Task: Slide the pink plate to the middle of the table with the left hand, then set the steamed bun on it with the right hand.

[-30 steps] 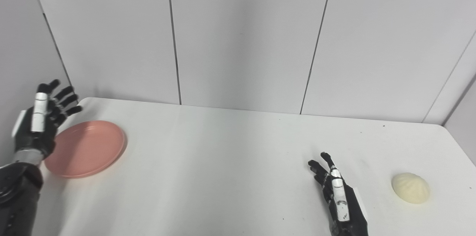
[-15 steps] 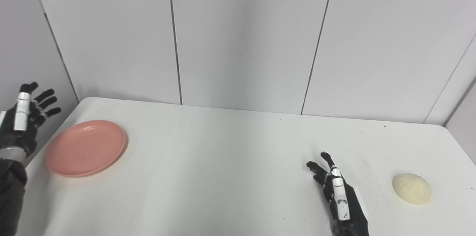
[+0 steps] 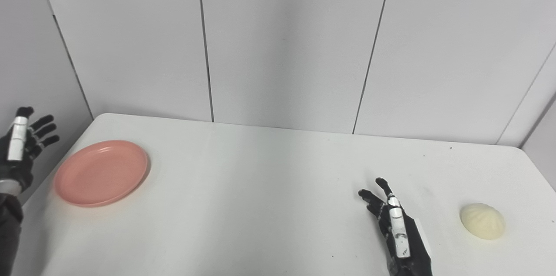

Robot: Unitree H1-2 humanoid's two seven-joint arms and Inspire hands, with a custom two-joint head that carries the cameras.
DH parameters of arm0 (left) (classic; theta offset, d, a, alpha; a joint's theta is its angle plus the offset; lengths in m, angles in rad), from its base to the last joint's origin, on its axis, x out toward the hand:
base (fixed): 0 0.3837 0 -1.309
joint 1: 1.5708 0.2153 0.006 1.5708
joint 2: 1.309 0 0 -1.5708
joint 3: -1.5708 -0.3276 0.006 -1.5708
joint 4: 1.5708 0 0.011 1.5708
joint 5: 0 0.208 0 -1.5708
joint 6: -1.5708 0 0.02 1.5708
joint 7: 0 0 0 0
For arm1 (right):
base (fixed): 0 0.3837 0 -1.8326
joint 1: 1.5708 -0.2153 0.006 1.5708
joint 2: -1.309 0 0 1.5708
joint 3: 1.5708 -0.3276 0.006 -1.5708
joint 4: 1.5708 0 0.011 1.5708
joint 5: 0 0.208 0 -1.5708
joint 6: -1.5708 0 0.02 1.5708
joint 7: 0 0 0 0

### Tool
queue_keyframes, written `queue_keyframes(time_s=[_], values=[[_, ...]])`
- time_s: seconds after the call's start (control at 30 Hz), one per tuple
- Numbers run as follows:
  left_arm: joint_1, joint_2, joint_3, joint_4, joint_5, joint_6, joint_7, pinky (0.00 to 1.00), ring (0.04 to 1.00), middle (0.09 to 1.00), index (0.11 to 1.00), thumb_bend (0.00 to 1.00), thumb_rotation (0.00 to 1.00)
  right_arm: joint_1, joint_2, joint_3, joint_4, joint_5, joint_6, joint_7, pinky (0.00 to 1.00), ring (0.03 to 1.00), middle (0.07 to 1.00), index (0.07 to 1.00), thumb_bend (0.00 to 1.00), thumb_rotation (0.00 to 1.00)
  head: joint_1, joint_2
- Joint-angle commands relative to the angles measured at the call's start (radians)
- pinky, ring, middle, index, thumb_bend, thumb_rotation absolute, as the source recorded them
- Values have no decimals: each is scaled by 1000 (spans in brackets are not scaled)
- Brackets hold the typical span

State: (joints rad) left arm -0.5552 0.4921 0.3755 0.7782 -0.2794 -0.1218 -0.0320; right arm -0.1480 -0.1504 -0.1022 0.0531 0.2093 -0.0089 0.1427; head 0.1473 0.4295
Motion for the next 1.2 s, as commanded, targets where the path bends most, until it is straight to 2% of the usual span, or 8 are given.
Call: queue_keyframes(time_s=[0.0, 0.3, 0.47, 0.57, 0.9, 1.03, 1.17], values=[[-40, 32, 7, 7, -2, -56, -8, 723, 799, 803, 910, 796, 823, 29, 5, 0, 15, 2, -11, 2, 921, 860, 776, 918, 754, 986, -1, 2], [-21, 20, -4, 70, -8, -97, -35, 710, 802, 797, 918, 816, 816, 31, 8, -1, 12, 2, -13, 0, 913, 855, 765, 916, 745, 981, -6, 4], [-18, 3, -14, 96, -12, -115, -53, 693, 795, 796, 939, 789, 815, 29, 11, 1, 13, 1, -16, 0, 911, 854, 766, 914, 765, 969, -13, 0], [-17, -9, -26, 104, -8, -126, -58, 691, 780, 769, 918, 788, 805, 28, 12, 2, 17, 1, -18, 2, 910, 851, 763, 911, 778, 956, -15, 0], [-20, -45, -61, 93, -1, -119, -65, 681, 764, 758, 920, 770, 792, 29, 17, 4, 15, -11, -20, -3, 907, 848, 760, 912, 781, 955, -21, 3], [-21, -54, -81, 86, 11, -112, -60, 683, 775, 773, 928, 745, 821, 31, 18, 4, 9, -13, -18, -4, 908, 851, 757, 908, 778, 956, -22, 7], [-24, -65, -89, 81, -1, -102, -71, 703, 789, 783, 926, 726, 807, 33, 21, 2, 1, -11, -9, -6, 893, 838, 750, 900, 774, 948, -22, 8]])
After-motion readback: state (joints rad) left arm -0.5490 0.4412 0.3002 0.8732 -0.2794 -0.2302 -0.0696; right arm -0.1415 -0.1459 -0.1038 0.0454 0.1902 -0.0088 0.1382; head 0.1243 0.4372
